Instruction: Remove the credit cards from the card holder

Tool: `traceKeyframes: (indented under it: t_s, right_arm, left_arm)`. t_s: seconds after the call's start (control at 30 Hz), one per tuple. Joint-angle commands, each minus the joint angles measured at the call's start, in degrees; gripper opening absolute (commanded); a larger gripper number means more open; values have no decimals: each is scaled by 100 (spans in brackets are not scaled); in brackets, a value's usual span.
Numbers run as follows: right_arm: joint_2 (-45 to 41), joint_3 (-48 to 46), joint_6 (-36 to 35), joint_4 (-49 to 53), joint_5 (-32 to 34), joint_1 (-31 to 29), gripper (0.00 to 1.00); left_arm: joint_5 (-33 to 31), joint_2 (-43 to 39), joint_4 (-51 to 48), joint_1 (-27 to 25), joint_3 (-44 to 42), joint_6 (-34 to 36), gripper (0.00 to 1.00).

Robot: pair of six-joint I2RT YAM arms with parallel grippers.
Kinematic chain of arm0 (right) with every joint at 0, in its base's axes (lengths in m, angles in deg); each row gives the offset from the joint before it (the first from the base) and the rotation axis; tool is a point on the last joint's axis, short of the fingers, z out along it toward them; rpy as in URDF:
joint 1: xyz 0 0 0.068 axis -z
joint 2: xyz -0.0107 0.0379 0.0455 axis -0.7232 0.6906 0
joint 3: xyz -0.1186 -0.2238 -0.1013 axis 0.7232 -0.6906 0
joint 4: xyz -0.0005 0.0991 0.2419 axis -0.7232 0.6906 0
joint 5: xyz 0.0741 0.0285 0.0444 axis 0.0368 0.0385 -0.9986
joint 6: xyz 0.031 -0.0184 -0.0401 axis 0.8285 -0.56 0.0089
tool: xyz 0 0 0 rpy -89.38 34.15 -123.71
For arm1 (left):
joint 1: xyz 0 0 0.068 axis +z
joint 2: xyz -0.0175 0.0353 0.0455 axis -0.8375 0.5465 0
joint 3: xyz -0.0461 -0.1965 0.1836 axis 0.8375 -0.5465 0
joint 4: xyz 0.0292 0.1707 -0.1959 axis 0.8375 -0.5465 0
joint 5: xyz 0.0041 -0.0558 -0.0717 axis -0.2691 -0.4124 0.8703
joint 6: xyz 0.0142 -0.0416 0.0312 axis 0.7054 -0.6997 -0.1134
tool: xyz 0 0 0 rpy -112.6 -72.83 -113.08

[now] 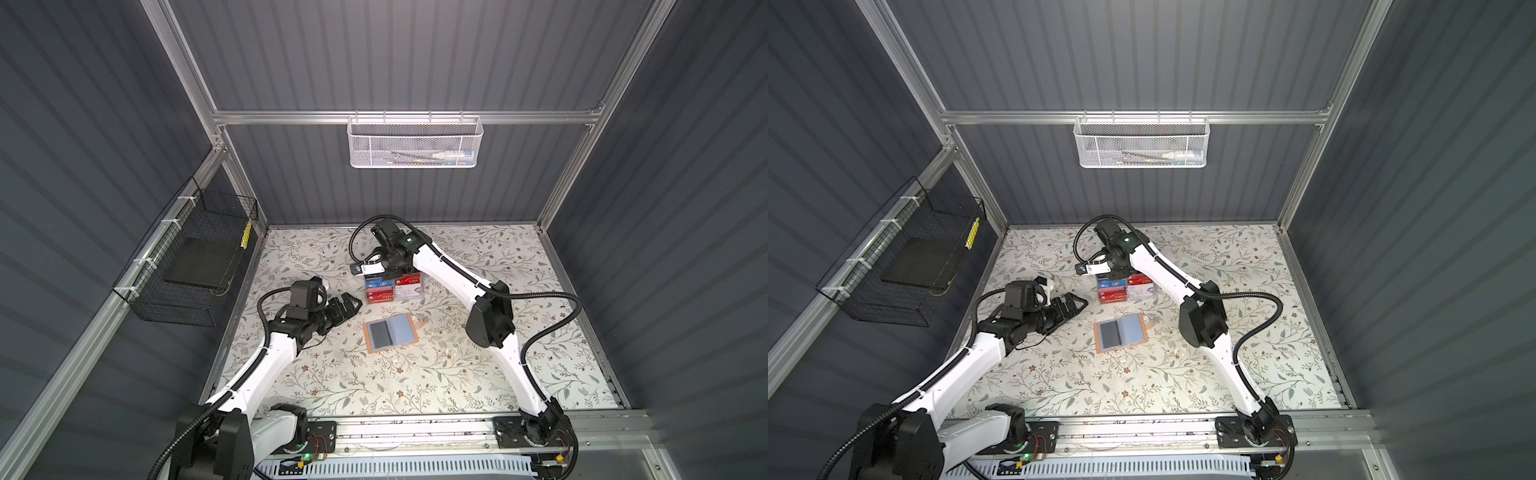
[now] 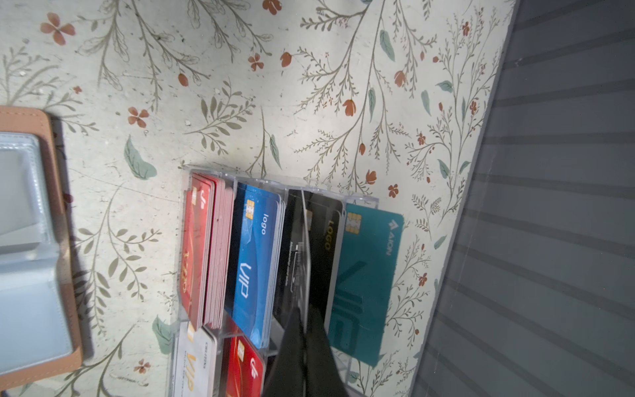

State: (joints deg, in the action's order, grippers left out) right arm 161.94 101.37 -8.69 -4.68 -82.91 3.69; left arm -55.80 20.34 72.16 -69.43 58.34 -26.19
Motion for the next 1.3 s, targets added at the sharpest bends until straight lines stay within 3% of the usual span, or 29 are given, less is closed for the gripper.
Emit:
traceKeyframes:
  t_s: [0.0, 0.77, 1.27]
  right_arm:
    - [22, -133, -142, -156, 175, 32, 0]
    - [22, -596, -48, -829, 487, 35, 0]
    - [-151, -834, 6, -1103, 420, -10, 13]
  left_arm:
    - [168, 51, 169, 52, -90, 108, 100]
    - [320, 115, 322, 183, -245, 135, 100]
    - [377, 109, 369, 205, -282, 106, 100]
